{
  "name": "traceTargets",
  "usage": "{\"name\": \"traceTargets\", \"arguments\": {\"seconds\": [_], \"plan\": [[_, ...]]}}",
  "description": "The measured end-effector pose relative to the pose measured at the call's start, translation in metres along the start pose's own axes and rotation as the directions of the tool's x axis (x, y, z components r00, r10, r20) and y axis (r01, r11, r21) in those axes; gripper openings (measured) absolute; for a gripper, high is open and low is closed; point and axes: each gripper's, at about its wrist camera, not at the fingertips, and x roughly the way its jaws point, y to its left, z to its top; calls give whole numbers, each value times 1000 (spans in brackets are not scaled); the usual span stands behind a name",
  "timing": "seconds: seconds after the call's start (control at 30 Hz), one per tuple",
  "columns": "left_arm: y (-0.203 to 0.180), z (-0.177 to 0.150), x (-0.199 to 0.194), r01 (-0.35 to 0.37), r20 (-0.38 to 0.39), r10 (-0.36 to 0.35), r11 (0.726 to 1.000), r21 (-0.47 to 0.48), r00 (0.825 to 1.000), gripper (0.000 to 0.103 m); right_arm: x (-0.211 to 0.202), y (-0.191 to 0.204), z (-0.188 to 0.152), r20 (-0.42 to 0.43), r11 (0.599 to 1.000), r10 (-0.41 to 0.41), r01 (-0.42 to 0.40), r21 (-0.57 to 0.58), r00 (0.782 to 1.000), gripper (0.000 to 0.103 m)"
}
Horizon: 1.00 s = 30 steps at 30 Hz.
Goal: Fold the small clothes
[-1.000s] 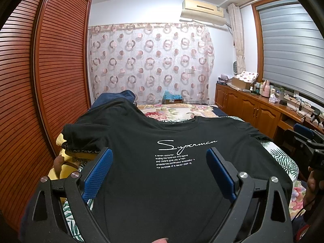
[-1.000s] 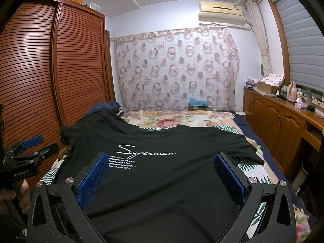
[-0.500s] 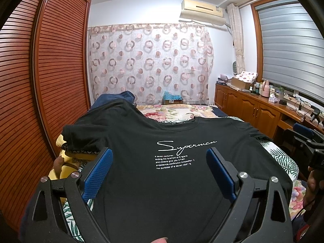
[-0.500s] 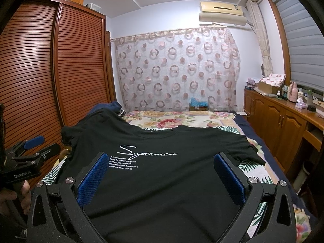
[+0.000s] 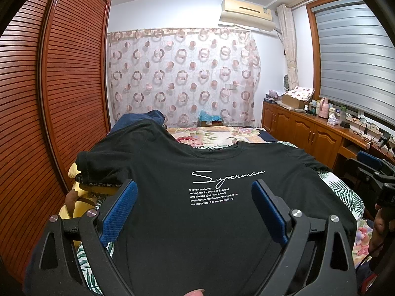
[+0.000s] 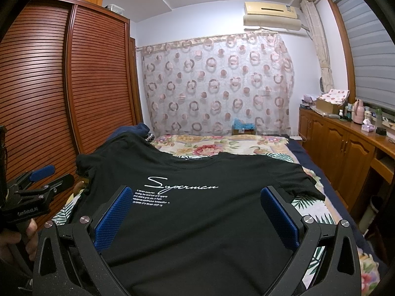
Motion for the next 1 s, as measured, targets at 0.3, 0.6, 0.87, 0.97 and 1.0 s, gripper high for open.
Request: {"name": "traceTargets", "arguments": {"seconds": [0.3, 0.6, 0.87, 0.97, 1.0], "plan": [[15, -11, 13, -17, -34, 16, 1000, -22, 999, 94, 21, 1, -4, -47, 997, 81, -81, 7, 996, 103], [69, -29, 28, -73, -81, 69, 996, -52, 994, 94, 59, 2, 2, -98, 992, 118, -122, -33, 988, 103], [113, -28, 37, -99, -104, 92, 993, -64, 990, 94, 97, 2, 5, -148, 984, 167, -175, -43, 975, 103], [129, -24, 45, -92, -120, 84, 994, -67, 989, 94, 112, -2, 7, -182, 978, 197, -206, -31, 963, 102], [136, -22, 52, -94, -133, 84, 994, -64, 988, 94, 116, -3, 7, -192, 976, 207, -216, -29, 959, 102]]}}
